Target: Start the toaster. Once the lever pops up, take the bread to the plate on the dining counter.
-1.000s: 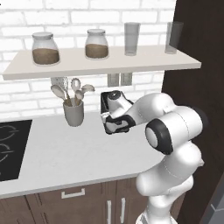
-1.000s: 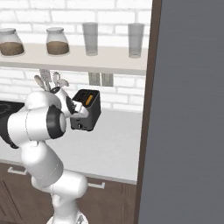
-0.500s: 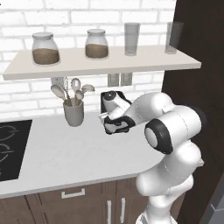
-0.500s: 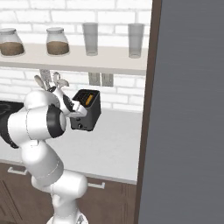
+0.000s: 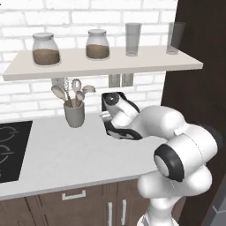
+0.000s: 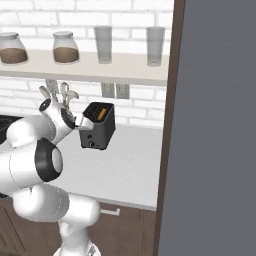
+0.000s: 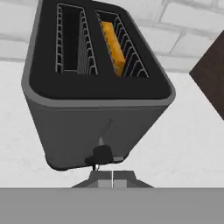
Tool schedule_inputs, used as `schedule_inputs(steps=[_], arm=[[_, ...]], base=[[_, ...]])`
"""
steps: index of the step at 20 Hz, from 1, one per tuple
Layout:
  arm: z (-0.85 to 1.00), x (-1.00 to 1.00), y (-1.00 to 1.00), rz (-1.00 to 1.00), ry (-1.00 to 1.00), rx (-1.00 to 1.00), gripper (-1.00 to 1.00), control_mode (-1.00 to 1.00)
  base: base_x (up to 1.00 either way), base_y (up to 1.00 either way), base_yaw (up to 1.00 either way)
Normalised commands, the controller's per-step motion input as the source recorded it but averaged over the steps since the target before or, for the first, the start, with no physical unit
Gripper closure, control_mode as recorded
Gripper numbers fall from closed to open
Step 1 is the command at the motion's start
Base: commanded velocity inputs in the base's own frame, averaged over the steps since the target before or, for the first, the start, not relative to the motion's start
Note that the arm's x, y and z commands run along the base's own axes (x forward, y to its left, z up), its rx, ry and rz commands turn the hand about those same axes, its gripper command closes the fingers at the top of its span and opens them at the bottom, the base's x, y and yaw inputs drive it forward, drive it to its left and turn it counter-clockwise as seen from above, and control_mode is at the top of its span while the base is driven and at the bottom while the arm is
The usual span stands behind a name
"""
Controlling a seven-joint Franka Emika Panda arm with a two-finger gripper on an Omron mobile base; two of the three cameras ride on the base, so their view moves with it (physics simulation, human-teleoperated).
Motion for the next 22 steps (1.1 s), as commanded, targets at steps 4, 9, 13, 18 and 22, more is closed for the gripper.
schedule_inputs(steps=[4,9,13,18,22], arm=[[0.7,-0.31,0.0,0.0,-0.14,0.0,1.0,-1.0],[0.51,-0.33,0.05,0.0,-0.08,0.0,1.0,-1.0],[0.08,-0.34,0.16,0.0,-0.03,-0.05,1.0,-1.0],[0.13,-0.18,0.16,0.0,0.0,-0.03,1.0,-1.0],[0.27,-0.23,0.31,0.0,0.0,-0.06,1.0,-1.0]], base=[[0.0,0.0,0.0],[0.0,0.0,0.0],[0.0,0.0,0.0],[0.0,0.0,0.0],[0.0,0.0,0.0]])
